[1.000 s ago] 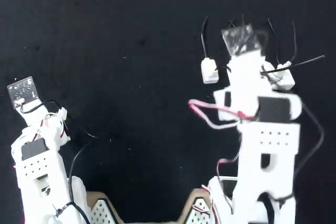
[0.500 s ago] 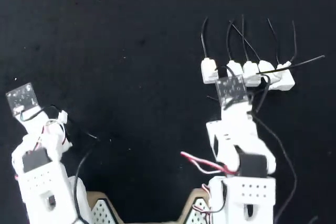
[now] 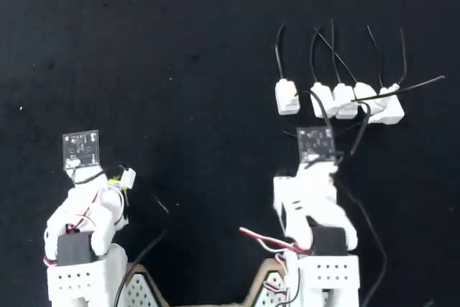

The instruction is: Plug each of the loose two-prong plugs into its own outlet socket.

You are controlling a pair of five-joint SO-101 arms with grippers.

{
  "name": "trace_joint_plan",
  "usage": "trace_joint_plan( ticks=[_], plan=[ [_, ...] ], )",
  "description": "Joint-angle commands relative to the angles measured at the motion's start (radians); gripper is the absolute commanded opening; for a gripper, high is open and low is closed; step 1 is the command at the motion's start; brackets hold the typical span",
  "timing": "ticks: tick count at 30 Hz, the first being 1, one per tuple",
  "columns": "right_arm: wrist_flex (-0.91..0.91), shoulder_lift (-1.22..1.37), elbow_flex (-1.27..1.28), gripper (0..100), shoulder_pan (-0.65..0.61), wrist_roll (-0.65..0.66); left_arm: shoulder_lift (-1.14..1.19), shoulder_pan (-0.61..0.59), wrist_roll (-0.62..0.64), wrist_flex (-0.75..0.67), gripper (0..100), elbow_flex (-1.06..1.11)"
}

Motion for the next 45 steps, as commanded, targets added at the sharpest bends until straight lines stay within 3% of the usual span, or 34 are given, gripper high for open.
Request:
trace_joint_plan(
  ticks=[1,6,45],
  plan=[
    [0.023,-0.116,0.047,2.1,-0.006,-0.081,0.006,-0.031,0.021,-0.003,6,0.094],
    [0.259,-0.217,0.041,1.9,-0.009,-0.08,0.006,-0.074,0.026,0.005,5,0.162],
    [0.261,-0.236,0.041,1.9,0.009,-0.08,-0.048,-0.073,0.026,0.006,5,0.159]
  ],
)
